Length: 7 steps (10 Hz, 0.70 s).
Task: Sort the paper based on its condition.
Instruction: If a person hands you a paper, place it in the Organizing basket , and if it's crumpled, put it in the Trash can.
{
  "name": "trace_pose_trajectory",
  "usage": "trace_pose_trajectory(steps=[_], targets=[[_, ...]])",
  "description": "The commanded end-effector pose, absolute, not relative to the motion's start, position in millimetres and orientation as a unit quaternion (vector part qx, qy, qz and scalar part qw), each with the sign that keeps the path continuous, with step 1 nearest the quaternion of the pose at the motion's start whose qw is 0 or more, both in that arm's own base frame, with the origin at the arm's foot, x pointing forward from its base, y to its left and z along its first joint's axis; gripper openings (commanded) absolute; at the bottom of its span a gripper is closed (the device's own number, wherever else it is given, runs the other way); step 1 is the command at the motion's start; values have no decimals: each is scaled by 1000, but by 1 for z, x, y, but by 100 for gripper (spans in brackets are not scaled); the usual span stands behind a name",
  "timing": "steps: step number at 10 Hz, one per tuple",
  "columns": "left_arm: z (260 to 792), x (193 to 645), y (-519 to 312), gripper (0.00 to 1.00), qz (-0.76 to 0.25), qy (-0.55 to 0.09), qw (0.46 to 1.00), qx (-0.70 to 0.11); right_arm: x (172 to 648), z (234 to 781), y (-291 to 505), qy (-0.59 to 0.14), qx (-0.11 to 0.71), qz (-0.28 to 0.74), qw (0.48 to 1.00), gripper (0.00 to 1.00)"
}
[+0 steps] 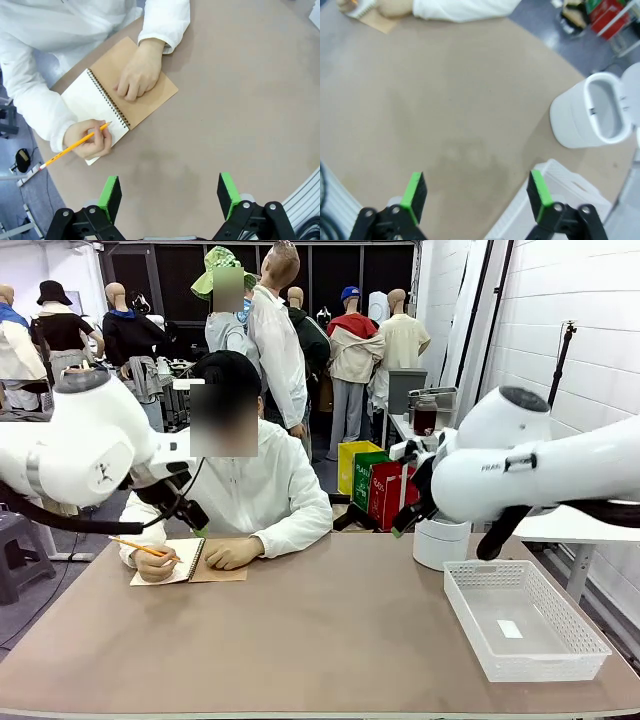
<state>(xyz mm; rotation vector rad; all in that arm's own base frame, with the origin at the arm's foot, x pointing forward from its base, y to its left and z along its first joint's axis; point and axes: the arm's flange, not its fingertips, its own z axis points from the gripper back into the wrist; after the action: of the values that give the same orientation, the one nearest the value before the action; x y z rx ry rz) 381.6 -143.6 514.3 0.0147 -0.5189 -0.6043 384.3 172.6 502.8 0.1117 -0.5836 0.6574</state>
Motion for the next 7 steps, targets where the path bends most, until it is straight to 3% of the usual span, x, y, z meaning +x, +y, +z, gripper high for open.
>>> trace_pose_trajectory(steps=[1,7], targets=[[537,373,-141,100,-296,-251,922,3,385,532,167,-271,66,337,899,100],[582,348,-133,100,-297,-255,920,10,372,579,171,-298,56,355,884,100]])
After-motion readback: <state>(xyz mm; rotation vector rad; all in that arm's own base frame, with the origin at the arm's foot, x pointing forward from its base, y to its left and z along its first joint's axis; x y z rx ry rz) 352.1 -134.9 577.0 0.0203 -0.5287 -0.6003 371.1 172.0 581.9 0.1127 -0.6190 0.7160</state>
